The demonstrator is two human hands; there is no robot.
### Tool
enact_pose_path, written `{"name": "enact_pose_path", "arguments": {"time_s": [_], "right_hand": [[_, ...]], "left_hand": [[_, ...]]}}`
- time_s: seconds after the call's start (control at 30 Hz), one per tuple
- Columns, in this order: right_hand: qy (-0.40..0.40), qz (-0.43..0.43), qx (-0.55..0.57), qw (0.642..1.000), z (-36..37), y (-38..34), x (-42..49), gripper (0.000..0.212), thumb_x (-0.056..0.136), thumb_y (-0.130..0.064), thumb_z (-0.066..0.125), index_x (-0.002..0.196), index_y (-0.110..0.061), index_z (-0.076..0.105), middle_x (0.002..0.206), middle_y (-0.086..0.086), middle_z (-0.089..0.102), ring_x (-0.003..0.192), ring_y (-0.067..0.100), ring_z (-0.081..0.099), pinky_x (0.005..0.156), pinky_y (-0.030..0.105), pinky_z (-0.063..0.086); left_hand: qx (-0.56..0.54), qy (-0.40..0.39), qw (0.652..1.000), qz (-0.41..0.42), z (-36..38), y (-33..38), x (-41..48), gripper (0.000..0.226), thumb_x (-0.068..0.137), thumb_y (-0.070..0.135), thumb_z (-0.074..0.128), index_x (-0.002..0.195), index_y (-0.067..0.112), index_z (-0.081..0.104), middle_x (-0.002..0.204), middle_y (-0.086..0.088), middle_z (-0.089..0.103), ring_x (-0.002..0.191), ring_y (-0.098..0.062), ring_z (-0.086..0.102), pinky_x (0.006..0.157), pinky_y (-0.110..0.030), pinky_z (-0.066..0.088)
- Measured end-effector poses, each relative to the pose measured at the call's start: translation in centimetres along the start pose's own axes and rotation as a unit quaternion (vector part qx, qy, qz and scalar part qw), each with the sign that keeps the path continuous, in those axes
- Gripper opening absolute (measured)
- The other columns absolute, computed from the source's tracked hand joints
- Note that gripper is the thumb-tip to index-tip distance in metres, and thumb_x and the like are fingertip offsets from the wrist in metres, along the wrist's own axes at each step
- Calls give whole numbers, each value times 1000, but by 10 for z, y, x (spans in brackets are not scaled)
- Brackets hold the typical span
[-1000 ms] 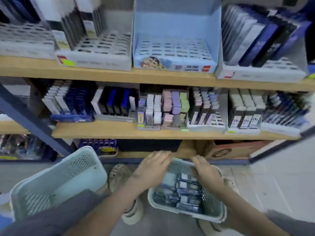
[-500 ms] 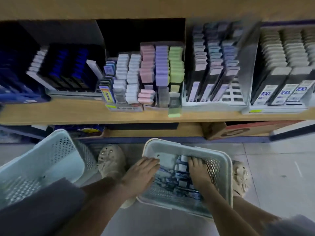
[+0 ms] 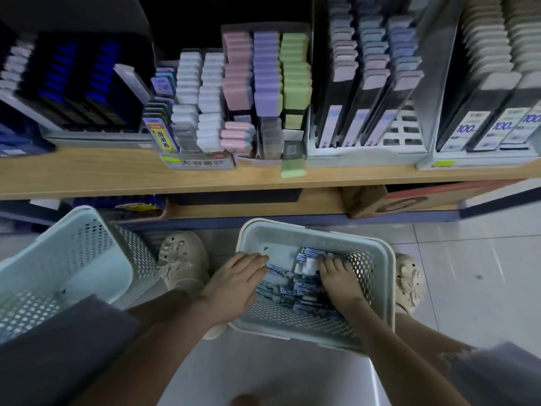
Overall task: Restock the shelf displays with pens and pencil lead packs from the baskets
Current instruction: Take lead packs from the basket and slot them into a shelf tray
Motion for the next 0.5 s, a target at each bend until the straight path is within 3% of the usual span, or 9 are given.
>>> {"name": "enact_pose_path", "arguments": {"time_s": [0.03,0.1,0.33,0.43,0.5], "right_hand": [[17,-12,4,1000,3,-1,-1,65,45,-9,86,106,3,67,91,19,66,79,33,63,70,42,54],[37,-28,7,999,8,-3,-4,66,36,-4,86,100,4,68,84,19,65,71,33,63,64,40,55],[80,-89,16,993,9,-9,1,61,31,-3,89,89,-1,69,82,15,66,73,29,65,65,35,56],[59,-67,38,995,10,-10,6,66,26,-5,91,89,1,70,80,15,66,70,28,65,60,34,55],[39,-53,37,997,0,-12,7,67,32,-4,90,94,3,68,86,17,65,76,29,64,67,34,55]], "left_hand": [[-1,-3,1000,-2,0,0,0,42,76,26,53,114,12,66,127,-7,61,117,-21,50,106,-37,30],[-4,-8,1000,-4,-2,1,0,44,79,26,45,115,12,66,127,-7,61,117,-22,51,106,-37,30],[-4,4,1000,7,0,-1,-2,43,81,26,46,116,13,65,128,-7,60,118,-21,49,108,-36,28],[-4,20,1000,12,-1,-1,-2,42,80,27,45,115,13,65,127,-7,61,118,-21,49,107,-36,28],[-13,34,999,16,-1,-1,-2,41,80,25,46,114,12,66,125,-8,61,118,-21,47,106,-36,28]]}}
Point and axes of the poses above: each hand's wrist, its own x-axis towards the middle knuckle, its own z-axis out of the palm, y = z × x, the point moved 1 cm from there along x, towards the middle knuckle
